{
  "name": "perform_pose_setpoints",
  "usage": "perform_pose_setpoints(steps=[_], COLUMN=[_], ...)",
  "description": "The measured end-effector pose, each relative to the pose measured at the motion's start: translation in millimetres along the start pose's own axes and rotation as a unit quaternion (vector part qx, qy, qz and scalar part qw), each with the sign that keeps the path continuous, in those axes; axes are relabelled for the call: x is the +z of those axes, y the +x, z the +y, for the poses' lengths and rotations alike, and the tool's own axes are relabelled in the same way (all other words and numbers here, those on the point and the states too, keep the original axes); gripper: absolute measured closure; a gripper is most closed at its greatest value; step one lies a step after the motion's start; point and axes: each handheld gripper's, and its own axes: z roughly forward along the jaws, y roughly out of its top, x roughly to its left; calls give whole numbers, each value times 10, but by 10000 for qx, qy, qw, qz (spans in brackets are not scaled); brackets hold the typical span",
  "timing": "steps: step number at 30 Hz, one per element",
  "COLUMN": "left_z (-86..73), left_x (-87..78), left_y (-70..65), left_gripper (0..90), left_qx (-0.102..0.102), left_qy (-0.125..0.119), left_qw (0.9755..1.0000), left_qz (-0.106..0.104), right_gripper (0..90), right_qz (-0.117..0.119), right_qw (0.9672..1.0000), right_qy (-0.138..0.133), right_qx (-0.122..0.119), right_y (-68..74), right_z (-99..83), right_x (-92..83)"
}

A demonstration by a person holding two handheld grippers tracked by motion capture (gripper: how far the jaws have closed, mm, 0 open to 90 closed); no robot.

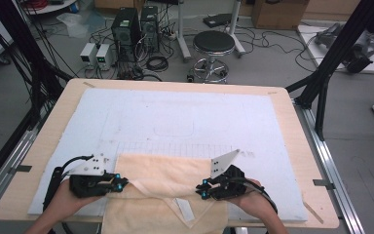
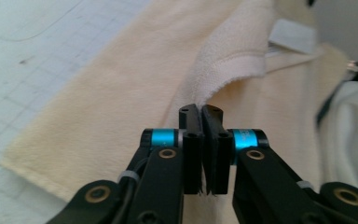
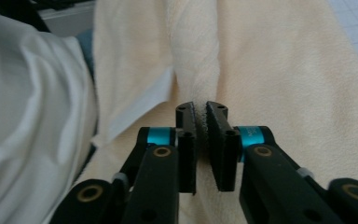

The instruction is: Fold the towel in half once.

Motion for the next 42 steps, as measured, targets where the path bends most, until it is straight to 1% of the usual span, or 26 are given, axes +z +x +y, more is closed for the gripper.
perform_pose_setpoints(steps=[1,2,3,4,7,8,12,13,15,17,19,20,21,22,24,26,27,29,30,32,34,36,37,39,41,42], left_z=[7,11,19,31,76,93,147,151,156,156,152,151,148,139,123,99,90,66,51,13,-34,-78,-96,-117,-116,-112], left_x=[-31,-61,-85,-106,-145,-147,-115,-94,-47,8,64,94,131,163,202,237,247,274,286,306,326,350,361,385,413,420], left_y=[-39,-64,-81,-87,-36,-13,126,170,264,357,441,478,519,550,615,678,711,763,794,854,904,941,952,966,949,946], left_gripper=[724,680,671,649,612,609,602,602,601,599,593,592,583,566,547,534,525,498,479,471,470,470,473,498,550,591], left_qx=[7,16,27,56,22,-11,-65,-109,-182,-315,-407,-427,-449,-491,-557,-637,-659,-743,-778,-914,-1019,-1142,-1158,-1214,-1148,-1133], left_qy=[-10,-62,-102,-108,-174,-231,-262,-273,-274,-311,-286,-222,-135,-82,45,97,146,205,243,308,355,476,545,640,701,732], left_qw=[10000,9999,9999,9999,9998,9997,9992,9989,9981,9968,9956,9952,9943,9934,9926,9908,9902,9881,9870,9856,9842,9830,9824,9826,9826,9833], left_qz=[-49,-111,-136,-78,-4,52,296,359,522,665,800,854,960,1030,1081,1191,1220,1334,1385,1392,1401,1360,1362,1254,1284,1221], right_gripper=[679,671,664,643,607,596,570,566,553,542,528,524,522,515,513,504,498,493,492,485,487,487,489,505,539,566], right_qz=[0,-24,-43,-139,-597,-808,-1379,-1471,-1597,-1715,-1795,-1868,-1857,-1918,-1972,-2016,-2045,-2059,-2087,-2100,-2024,-1960,-1931,-1820,-1744,-1690], right_qw=[10000,9999,9998,9995,9973,9956,9880,9864,9842,9821,9806,9791,9790,9778,9760,9744,9730,9722,9711,9701,9711,9724,9729,9750,9765,9772], right_qy=[-40,-89,-157,-204,-263,-273,-306,-310,-280,-253,-194,-176,-168,-185,-189,-229,-199,-212,-207,-168,-155,-91,-43,-18,36,26], right_qx=[73,130,141,190,346,387,629,661,711,740,758,789,828,822,907,972,1053,1095,1135,1203,1258,1260,1274,1274,1266,1285], right_y=[30,37,34,28,-62,-99,-290,-338,-409,-460,-502,-518,-536,-558,-581,-615,-627,-652,-658,-681,-706,-718,-720,-729,-742,-747], right_z=[-12,-27,-49,-71,-121,-135,-187,-197,-212,-220,-230,-236,-245,-263,-297,-348,-371,-412,-428,-459,-487,-499,-499,-501,-502,-502], right_x=[-30,-66,-103,-140,-224,-241,-278,-281,-281,-269,-256,-250,-246,-241,-242,-236,-234,-231,-229,-218,-199,-168,-156,-123,-95,-86])
